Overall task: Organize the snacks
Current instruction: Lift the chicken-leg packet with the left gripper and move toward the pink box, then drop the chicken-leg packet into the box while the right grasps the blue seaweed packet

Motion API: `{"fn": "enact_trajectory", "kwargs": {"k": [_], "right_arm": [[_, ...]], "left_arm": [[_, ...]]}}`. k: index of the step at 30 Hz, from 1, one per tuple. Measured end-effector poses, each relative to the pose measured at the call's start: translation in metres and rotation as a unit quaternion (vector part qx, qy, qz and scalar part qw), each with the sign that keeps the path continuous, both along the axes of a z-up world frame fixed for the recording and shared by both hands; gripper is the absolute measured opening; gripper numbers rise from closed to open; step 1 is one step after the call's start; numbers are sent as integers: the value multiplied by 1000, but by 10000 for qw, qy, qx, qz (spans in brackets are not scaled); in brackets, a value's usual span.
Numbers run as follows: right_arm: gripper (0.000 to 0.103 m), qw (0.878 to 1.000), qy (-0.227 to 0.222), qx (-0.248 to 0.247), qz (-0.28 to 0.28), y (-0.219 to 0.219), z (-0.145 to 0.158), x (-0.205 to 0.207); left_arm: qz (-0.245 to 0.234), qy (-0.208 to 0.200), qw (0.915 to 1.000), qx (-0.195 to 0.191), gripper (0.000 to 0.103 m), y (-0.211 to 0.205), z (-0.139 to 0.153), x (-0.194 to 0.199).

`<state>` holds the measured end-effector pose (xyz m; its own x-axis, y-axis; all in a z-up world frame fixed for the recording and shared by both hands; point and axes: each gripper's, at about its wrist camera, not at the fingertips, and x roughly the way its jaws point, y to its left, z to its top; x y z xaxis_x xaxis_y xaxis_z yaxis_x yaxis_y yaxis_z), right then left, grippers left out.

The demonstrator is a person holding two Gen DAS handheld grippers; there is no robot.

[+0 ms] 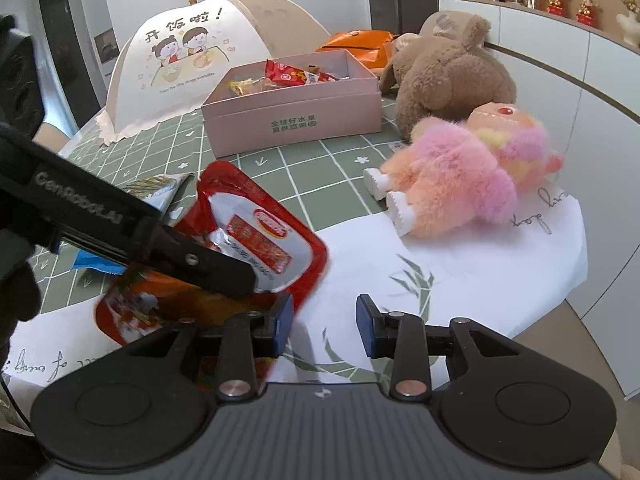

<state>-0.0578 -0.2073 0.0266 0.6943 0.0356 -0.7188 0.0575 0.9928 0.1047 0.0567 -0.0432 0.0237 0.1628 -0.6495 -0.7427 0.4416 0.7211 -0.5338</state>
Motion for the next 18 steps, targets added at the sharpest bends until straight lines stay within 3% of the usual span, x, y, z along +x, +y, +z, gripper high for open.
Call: {"fn": "enact_trajectory", "kwargs": {"k": [5,12,15,18], "right_arm": [[50,9999,7,7,-109,-5,9,10],[58,9986,251,447,162,7,18,55],[58,9953,380,744,496,28,20,80],[66,9880,627,1144,823,59,17,108]], "left_arm": [[367,-157,9989,-259,26,20,14,-1],[1135,-404,9913,-532,26,75,42,-6],[1752,-595,9815,-491,26,116,54,-9],[2545,-856,9632,-130,26,160,63,-15]]}}
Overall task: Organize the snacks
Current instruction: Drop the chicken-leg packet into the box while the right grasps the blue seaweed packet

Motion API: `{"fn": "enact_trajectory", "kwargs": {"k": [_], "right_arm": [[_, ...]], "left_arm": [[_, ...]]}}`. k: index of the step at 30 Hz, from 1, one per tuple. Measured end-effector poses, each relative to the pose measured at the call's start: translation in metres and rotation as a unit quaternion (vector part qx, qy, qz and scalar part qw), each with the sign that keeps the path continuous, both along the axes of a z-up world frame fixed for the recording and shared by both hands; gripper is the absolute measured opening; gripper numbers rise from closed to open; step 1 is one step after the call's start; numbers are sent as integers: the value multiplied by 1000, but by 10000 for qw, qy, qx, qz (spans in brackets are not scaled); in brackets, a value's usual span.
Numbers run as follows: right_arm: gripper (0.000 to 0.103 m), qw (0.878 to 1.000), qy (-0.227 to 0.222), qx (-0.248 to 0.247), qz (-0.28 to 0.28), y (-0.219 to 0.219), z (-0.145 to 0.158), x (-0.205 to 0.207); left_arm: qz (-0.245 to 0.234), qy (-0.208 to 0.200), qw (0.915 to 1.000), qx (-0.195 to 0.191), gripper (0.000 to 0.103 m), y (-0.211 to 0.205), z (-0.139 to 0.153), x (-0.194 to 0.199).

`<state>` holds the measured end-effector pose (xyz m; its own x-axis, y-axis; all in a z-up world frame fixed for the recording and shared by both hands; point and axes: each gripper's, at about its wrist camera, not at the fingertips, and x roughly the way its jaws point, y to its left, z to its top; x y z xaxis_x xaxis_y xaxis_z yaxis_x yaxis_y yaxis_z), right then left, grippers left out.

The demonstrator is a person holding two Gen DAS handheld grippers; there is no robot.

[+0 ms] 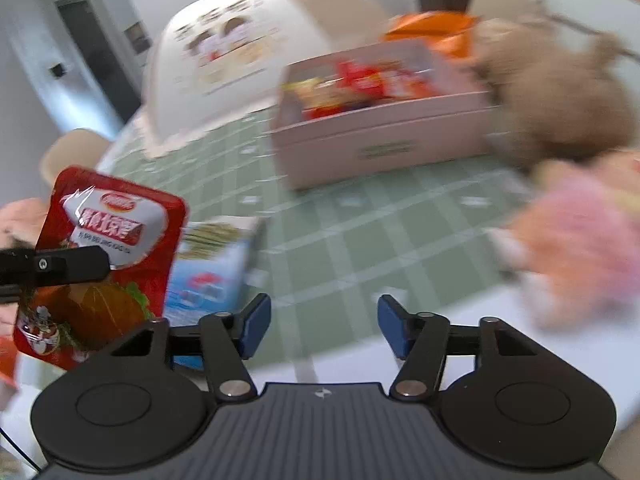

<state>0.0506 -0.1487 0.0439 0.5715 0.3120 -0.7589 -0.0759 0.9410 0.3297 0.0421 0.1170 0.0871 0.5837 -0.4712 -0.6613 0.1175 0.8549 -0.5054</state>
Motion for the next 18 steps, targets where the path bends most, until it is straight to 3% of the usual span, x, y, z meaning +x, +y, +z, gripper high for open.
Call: {"fn": "enact_trajectory", "kwargs": {"k": [4,7,12,15,18], "right_arm": [[66,9988,377,148,285,48,-13,33],[70,9979,362,-313,440,85,-15,48],[91,9883,245,-1092,1033,130,-20,55],[91,9799,132,-1484,1324,140,-22,51],[86,9812,115,-1302,1420,122,-18,43]], "left_arm": [[839,47,9946,604,26,38,4,-6],[1157,96,9912,641,26,55,1,-9],[1354,207,9880,719,26,66,-7,-11],[1313,272,9883,731,26,64,-10,-11],[1179,306,9894,794,26,57,-11,-11]]}}
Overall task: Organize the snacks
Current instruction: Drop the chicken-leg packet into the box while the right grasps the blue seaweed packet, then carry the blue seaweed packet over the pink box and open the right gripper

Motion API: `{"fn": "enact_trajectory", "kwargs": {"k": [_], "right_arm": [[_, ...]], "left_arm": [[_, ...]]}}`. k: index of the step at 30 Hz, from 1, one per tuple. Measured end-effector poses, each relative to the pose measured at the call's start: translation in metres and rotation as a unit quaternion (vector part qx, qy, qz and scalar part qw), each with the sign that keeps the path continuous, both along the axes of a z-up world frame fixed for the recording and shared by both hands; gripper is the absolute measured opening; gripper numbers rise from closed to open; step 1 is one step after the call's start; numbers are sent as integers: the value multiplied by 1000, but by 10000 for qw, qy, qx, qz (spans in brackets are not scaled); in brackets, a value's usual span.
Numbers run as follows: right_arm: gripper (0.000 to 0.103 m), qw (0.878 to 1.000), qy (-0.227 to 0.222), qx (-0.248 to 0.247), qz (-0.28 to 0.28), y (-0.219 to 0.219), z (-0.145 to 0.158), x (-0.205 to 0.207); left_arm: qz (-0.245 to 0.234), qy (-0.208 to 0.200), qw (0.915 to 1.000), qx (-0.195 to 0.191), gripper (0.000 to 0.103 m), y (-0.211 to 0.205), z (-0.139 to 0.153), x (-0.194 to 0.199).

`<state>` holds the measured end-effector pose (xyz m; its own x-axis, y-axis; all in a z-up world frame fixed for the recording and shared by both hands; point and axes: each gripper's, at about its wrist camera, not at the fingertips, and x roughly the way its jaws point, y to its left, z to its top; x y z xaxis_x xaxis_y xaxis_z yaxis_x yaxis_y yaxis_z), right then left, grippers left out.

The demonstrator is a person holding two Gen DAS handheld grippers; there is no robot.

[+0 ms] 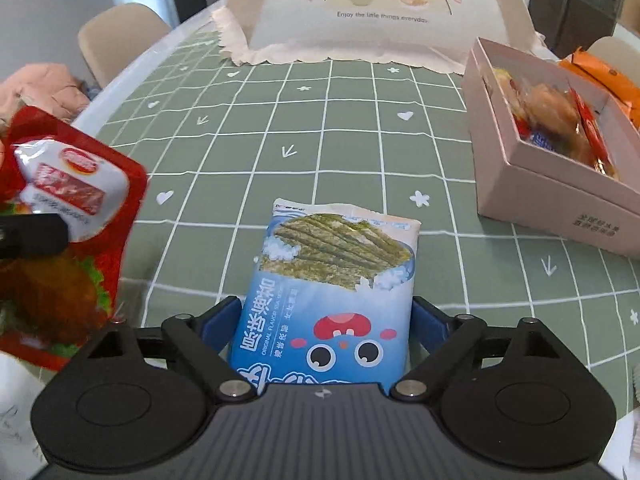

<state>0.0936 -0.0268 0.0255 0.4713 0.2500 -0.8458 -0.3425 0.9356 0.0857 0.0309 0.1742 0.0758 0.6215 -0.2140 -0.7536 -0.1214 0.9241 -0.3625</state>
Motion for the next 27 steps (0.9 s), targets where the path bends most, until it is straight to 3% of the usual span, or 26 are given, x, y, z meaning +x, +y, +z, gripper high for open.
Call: {"fn": "enact_trajectory", "kwargs": {"k": [6,9,12,18,21,24,27], "right_arm": [[76,9996,-233,115,-148,-62,25,-31],[76,9974,-606,62,-373,-98,46,-52],[76,9931,-897,71,-757,-130,67,-69],[76,9793,-1427,306,-1404,-170,108,-92],[77,9739,-1587,315,-1592,-178,119,-96],[78,9731,-1540,244,-1696,-186,119,-96],[78,9761,-1261,186,-1763,-191,106,-87]], "left_arm": [[-499,21,9987,-108,26,-31,2,6],[-891,-70,9946,-522,26,-51,10,10],[-1235,-295,9854,-1135,26,-68,27,23],[-1733,-1277,9632,-1608,26,-118,85,91],[-1822,-1197,9503,-2221,28,-139,77,152],[-1489,-1075,9629,-1976,30,-145,53,184],[-1239,-972,9751,-1563,30,-136,32,176]]}}
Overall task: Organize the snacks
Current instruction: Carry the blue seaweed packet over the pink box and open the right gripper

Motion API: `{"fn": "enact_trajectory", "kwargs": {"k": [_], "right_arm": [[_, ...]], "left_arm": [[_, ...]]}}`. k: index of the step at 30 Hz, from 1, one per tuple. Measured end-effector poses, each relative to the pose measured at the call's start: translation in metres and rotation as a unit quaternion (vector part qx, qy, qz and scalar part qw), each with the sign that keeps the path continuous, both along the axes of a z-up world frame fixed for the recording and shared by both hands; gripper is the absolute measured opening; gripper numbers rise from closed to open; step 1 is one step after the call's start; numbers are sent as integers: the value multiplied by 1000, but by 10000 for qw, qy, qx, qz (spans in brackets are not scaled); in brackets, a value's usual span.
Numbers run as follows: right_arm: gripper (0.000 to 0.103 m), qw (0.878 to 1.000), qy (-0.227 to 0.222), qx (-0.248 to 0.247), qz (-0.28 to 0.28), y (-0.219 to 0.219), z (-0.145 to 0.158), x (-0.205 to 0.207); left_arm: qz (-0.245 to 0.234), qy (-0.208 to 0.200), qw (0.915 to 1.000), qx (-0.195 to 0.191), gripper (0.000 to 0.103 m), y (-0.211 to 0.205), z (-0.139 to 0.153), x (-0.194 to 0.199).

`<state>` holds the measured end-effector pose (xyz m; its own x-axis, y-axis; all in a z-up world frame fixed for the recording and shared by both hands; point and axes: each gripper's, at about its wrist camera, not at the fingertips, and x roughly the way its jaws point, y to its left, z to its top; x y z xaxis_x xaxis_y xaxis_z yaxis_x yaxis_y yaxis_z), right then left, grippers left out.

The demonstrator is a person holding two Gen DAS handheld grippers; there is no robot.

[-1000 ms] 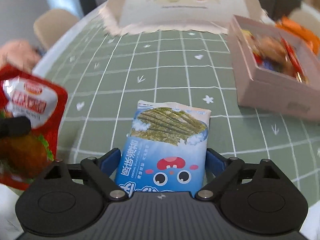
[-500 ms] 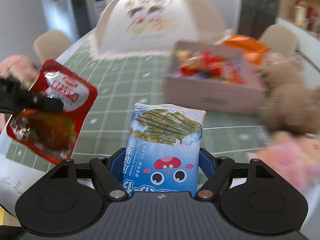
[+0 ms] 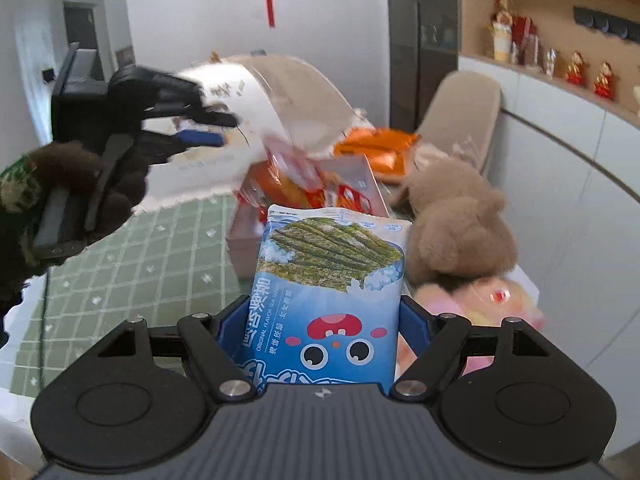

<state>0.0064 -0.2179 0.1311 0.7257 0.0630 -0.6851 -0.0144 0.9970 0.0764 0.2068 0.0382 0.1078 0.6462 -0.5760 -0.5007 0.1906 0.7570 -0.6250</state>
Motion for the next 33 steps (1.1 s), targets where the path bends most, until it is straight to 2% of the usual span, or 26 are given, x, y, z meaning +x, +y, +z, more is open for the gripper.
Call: {"fn": "enact_trajectory", "kwargs": {"k": [2,4,7,10,13,15,17,19,21,24,28,33], "right_arm": [[78,9998,181,42,45,-1,-10,6],[78,9996,236,-28,144,5,-16,18],[78,9990,-69,-258,357,21,-6,43],[78,9961,-531,-467,519,36,17,84],[79,9931,-781,-647,582,48,32,137],[89,9946,-617,-609,572,53,28,180],[86,9971,-87,-179,738,47,13,218],[82,9981,138,239,553,36,1,231],[82,9973,180,584,400,26,-5,231],[82,9974,158,643,281,23,-10,215],[82,9995,88,12,299,37,-24,181],[82,9966,-89,-569,597,58,-37,127]], "left_arm": [[-54,142,9997,213,30,7,-11,-17],[-78,292,9969,731,30,13,-20,-38],[-64,482,9910,1244,30,24,-30,-68],[-94,630,9905,1218,30,32,-36,-97],[-163,632,9902,1233,30,38,-37,-118],[-139,682,9908,1160,30,43,-41,-122],[-56,782,9901,1168,30,47,-43,-124],[70,826,9897,1168,30,53,-47,-126],[153,856,9896,1150,30,58,-49,-128],[219,856,9882,1250,30,55,-52,-128],[141,735,9859,1494,30,42,-60,-133],[-100,651,9853,1574,30,26,-64,-140]]}}
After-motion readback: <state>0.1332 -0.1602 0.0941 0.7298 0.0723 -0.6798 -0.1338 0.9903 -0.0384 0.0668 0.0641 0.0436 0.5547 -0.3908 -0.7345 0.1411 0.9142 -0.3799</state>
